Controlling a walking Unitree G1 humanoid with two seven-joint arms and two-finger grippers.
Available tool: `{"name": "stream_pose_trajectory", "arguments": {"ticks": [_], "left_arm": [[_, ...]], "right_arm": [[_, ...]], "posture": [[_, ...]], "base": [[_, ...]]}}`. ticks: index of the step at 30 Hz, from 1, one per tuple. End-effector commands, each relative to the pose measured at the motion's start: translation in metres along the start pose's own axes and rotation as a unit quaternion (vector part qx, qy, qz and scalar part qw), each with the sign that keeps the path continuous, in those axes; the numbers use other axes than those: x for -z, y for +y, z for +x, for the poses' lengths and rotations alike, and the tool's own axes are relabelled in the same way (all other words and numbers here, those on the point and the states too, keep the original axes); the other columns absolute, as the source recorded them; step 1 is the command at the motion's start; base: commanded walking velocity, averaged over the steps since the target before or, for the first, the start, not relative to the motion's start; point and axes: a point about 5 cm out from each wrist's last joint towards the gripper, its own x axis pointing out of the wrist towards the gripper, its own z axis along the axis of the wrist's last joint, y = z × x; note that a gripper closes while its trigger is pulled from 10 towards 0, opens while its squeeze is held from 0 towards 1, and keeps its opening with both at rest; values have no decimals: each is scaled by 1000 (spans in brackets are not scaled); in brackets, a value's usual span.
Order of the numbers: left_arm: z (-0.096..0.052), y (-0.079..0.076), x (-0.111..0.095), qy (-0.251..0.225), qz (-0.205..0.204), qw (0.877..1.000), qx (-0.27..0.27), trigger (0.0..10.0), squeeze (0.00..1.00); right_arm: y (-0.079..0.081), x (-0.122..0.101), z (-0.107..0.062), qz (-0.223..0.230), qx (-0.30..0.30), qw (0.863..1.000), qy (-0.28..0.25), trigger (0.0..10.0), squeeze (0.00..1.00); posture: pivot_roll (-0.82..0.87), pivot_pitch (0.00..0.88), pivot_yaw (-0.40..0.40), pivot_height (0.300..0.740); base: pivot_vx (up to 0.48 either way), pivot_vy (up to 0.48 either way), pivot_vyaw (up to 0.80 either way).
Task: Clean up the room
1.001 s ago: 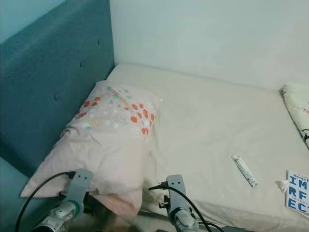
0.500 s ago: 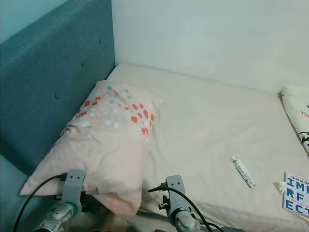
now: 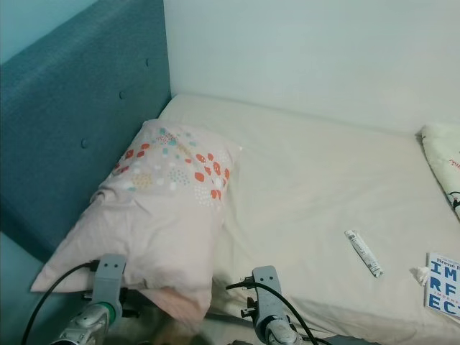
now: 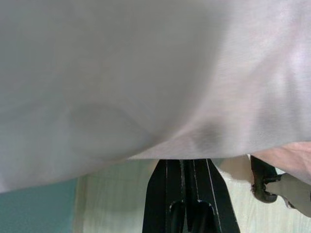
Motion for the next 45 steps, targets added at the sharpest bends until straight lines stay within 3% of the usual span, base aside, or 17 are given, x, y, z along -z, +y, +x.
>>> {"name": "stream_pose_trajectory", "arguments": {"ticks": [1, 45], "left_arm": [[-1, -3, 7, 11, 10, 1000, 6, 10000, 0], [0, -5, 7, 27, 2, 1000, 4, 10000, 0]], "right_arm": [[-1, 4, -1, 13, 0, 1000, 10, 10000, 0], [8, -1, 2, 16, -29, 999, 9, 10000, 0]], "posture": [[81, 22, 8, 740], [78, 22, 15, 740]], "base": [[0, 0, 0], [0, 0, 0]]}}
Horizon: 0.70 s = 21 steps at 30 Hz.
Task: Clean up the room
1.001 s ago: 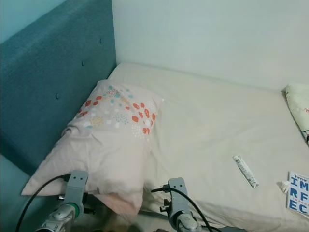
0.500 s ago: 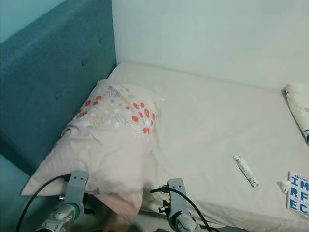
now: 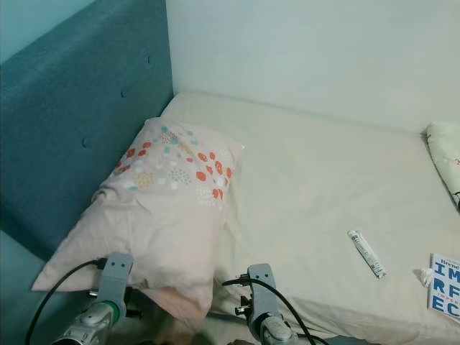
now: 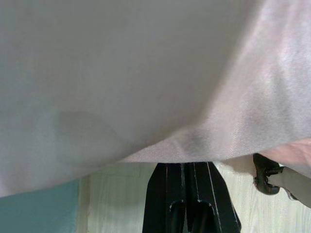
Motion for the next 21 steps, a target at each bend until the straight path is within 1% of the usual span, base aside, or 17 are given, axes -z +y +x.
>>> {"name": "stream_pose_trajectory", "arguments": {"ticks": [1, 14, 15, 21], "left_arm": [[-1, -1, 7, 16, -6, 1000, 0, 10000, 0], [-1, -2, 9, 15, -6, 1000, 1, 10000, 0], [-2, -4, 9, 16, -7, 1000, 3, 10000, 0], [-2, -9, 11, 16, -7, 1000, 8, 10000, 0]], "right_arm": [[-3, 3, -1, 6, 3, 1000, 7, 10000, 0], [2, 5, -1, -2, 0, 1000, 10, 10000, 0], [2, 5, -1, -3, 1, 1000, 12, 10000, 0], [-4, 7, -3, -11, 2, 1000, 15, 10000, 0]], "posture": [[80, 22, 14, 740], [71, 11, 15, 740], [68, 0, 11, 740], [68, 0, 4, 740]], "base": [[0, 0, 0], [0, 0, 0], [0, 0, 0], [0, 0, 0]]}}
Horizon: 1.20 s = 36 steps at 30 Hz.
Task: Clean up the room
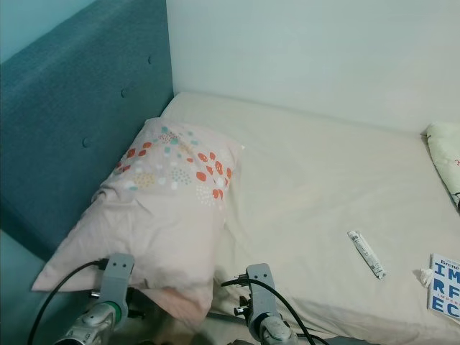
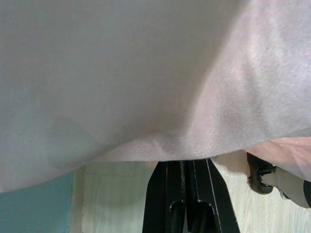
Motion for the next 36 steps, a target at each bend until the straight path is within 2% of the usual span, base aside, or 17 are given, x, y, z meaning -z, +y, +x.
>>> {"name": "stream_pose_trajectory", "arguments": {"ticks": [1, 13, 18, 22, 36], "left_arm": [[-2, -2, 10, 15, -3, 1000, 0, 10000, 0], [-1, -1, 9, 14, -4, 1000, 0, 10000, 0], [-1, -2, 8, 13, -1, 1000, 3, 10000, 0], [-2, 0, 11, 17, -19, 1000, -7, 10000, 0], [-2, 4, 10, 18, -6, 1000, -3, 10000, 0]], "right_arm": [[-5, 6, -3, -3, 3, 1000, 14, 10000, 0], [-10, 3, -3, 2, 3, 1000, 5, 10000, 0], [-6, 4, -2, -4, 3, 1000, 7, 10000, 0], [-2, 5, -2, -17, -9, 1000, 13, 10000, 0], [3, 8, -2, -2, -2, 1000, 13, 10000, 0]], "posture": [[68, 0, 4, 740], [64, 0, 15, 740], [67, 0, 4, 740], [76, 3, -5, 740], [72, 12, 13, 740]], "base": [[0, 0, 0], [0, 0, 0], [0, 0, 0], [0, 0, 0], [0, 0, 0]]}}
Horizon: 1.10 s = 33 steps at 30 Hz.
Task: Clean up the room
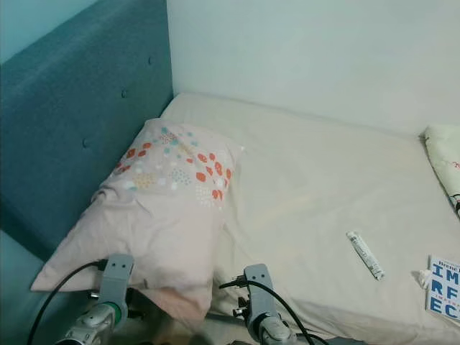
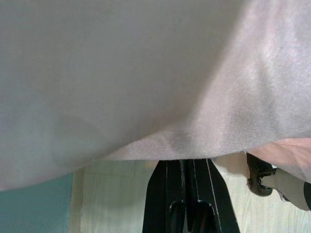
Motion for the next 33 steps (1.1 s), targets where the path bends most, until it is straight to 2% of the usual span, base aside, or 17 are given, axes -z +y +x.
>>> {"name": "stream_pose_trajectory", "arguments": {"ticks": [1, 13, 33], "left_arm": [[-2, 0, 10, 18, 0, 1000, 2, 10000, 0], [-2, 0, 10, 20, 2, 1000, 2, 10000, 0], [-2, -1, 9, 9, 1, 1000, 7, 10000, 0]], "right_arm": [[-1, 7, -2, 10, 6, 1000, 10, 10000, 0], [-5, 7, -3, 15, 7, 1000, 10, 10000, 0], [1, 4, -1, 18, 3, 1000, 4, 10000, 0]], "posture": [[73, 12, 15, 740], [77, 19, 17, 740], [76, 21, 20, 740]], "base": [[0, 0, 0], [0, 0, 0], [0, 0, 0]]}}
